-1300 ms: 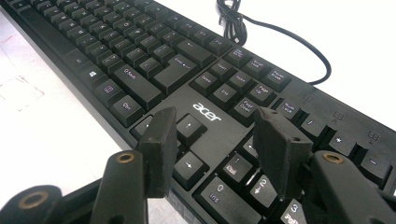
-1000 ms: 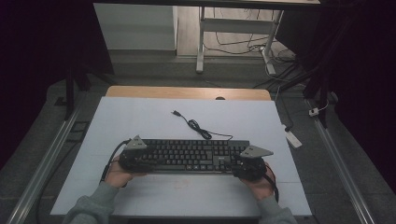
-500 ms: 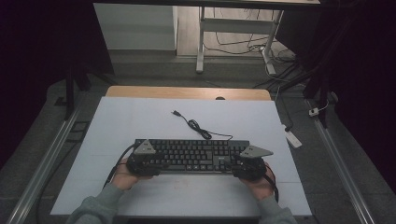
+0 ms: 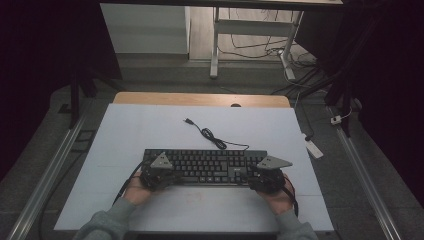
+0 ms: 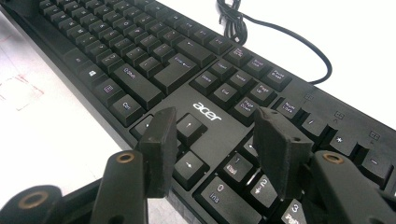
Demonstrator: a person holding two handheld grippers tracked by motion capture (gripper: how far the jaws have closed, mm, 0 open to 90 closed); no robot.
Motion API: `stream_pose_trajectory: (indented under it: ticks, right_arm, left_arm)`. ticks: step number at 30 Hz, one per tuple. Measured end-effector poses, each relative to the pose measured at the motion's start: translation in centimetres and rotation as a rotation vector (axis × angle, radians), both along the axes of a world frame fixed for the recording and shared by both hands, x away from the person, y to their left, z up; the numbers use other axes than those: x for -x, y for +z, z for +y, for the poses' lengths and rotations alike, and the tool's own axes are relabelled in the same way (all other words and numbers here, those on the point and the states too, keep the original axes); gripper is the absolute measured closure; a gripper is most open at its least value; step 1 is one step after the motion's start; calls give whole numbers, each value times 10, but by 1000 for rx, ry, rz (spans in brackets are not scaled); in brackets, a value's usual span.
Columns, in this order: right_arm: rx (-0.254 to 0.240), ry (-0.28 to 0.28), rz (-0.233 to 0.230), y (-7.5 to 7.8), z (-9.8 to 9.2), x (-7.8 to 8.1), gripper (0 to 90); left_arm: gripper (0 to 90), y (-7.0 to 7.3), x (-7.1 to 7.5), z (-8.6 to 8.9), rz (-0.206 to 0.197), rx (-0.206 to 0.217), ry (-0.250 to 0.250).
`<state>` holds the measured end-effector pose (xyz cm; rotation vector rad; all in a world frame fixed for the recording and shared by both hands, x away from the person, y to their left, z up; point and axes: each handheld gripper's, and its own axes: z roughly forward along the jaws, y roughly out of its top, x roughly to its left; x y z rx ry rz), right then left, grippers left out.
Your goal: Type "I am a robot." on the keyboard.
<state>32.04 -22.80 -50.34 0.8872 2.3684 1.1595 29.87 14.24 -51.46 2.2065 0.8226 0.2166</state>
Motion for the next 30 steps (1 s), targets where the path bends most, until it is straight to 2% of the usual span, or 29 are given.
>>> stream_pose_trajectory:
  ticks: [20, 22, 25, 28, 30]
  right_arm:
    - [-1, 1, 0, 0, 0, 0, 498]
    - [-1, 1, 1, 0, 0, 0, 498]
    - [-1, 1, 0, 0, 0, 0, 498]
    - [-1, 1, 0, 0, 0, 0, 498]
    - [-1, 0, 0, 0, 0, 0, 498]
  left_arm:
    - [891, -8, -3, -4, 18, -20, -1]
    - [891, -10, -3, -5, 24, -32, 2]
    - [891, -11, -3, -5, 27, -21, 3]
    - [891, -9, -2, -5, 12, -27, 1]
    - [890, -7, -1, -4, 1, -15, 2]
